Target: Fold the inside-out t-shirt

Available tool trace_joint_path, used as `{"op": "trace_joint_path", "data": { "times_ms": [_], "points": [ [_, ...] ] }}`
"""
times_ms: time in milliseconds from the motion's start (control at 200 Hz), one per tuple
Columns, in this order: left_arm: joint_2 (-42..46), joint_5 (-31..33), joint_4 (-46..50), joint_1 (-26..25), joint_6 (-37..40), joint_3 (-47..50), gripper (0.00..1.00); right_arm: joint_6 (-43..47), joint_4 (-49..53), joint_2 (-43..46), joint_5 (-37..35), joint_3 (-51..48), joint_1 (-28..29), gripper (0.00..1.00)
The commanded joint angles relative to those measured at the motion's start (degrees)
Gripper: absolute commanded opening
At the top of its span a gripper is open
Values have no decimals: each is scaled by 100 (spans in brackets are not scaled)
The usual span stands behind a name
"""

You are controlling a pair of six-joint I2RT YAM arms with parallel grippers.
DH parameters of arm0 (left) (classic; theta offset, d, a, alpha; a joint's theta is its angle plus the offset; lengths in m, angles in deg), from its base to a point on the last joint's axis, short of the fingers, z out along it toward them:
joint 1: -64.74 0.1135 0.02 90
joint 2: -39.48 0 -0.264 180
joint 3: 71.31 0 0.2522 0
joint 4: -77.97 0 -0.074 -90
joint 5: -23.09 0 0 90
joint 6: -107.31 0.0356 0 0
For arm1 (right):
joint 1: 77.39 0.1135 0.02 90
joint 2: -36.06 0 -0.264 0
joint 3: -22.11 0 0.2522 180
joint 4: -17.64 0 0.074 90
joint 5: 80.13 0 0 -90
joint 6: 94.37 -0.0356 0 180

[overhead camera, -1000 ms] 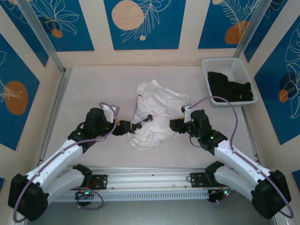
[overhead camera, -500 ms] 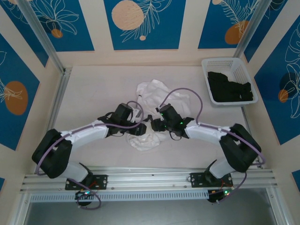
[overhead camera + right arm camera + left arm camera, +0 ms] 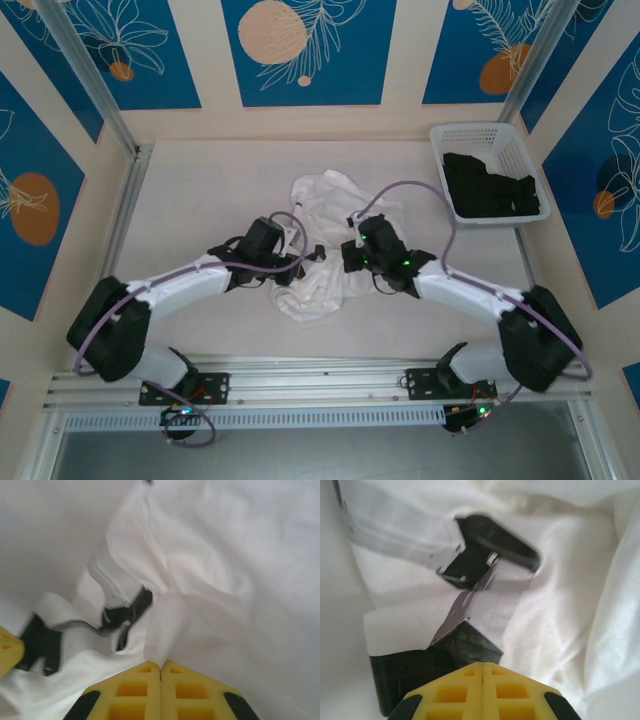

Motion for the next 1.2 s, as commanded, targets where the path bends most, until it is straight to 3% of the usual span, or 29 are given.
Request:
{"op": "trace_joint_path", "data": {
  "times_ms": [0,60,160,250,435,550,750,1010,1195],
  "points": [
    [605,-76,-372,46,93,98,0,62,-185,682,748,-274,-237,0],
    [699,-308,-473,18,179,155,1,-36,-185,939,993,-359,-401,0],
    [515,-197,-223,-144,426,67,32,-168,-158,1249,1300,-452,-651,0],
    [191,68,33,-361,640,-68,47,-235,-46,1523,1354,-549,-821,0],
    [-728,217,247,-650,912,-501,55,-320,190,1892,1290,-823,-950,0],
    [-1272,415,438,-703,900,-834,45,-364,326,2056,1231,-982,-969,0],
    [-1087,820,444,-702,752,-1048,0,-291,534,2497,1004,-1208,-1021,0],
    [597,890,279,-308,685,-951,0,-112,490,3641,703,-1465,-1181,0],
    [1428,825,308,131,640,-1034,0,-81,400,3953,690,-1703,-1185,0]
  ]
}}
